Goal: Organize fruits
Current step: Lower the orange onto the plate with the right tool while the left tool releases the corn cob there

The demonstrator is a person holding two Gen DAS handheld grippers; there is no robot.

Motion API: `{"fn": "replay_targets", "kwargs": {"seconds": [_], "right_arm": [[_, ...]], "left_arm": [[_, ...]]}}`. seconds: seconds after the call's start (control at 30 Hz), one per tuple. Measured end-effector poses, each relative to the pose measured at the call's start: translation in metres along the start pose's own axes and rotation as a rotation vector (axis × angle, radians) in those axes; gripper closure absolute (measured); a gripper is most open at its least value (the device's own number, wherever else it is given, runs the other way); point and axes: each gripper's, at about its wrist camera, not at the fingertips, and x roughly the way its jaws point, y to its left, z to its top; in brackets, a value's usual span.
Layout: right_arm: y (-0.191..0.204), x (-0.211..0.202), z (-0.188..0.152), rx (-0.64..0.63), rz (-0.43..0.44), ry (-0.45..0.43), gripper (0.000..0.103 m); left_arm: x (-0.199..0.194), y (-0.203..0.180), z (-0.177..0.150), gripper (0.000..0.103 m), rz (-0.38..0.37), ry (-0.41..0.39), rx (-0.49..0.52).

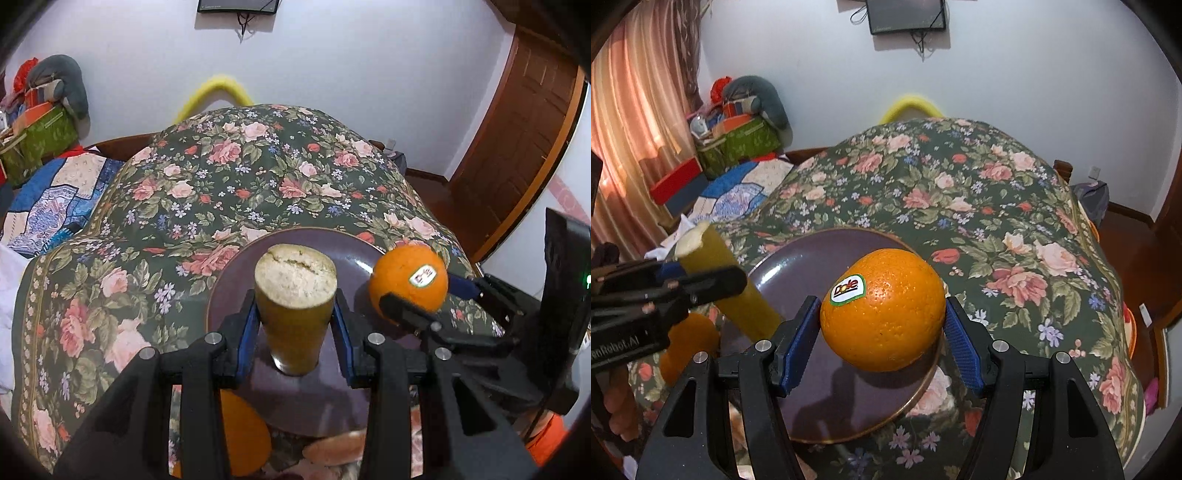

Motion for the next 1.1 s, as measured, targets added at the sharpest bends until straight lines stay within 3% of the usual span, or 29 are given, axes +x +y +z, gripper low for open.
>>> {"fn": "replay_targets", "kwargs": {"seconds": [0.5, 0.8, 1.1], "right_arm": [[-0.003, 0.018, 0.002, -0.019, 0.026, 0.069, 0.039], [0.0, -0.015, 0.015, -0.026, 0.031, -0.022, 0.036], [0.011, -0.057, 0.003, -0.041, 0.007, -0.075, 0.036]], "left_arm": [[0.014, -0.002, 0.006, 0.066, 0.003, 0.037, 0.006], [-0.013, 0.002, 0.003, 0.066, 0.005, 0.005, -0.008], [-0.063, -0.007, -0.01, 0.066, 0.014, -0.042, 0.025]]}}
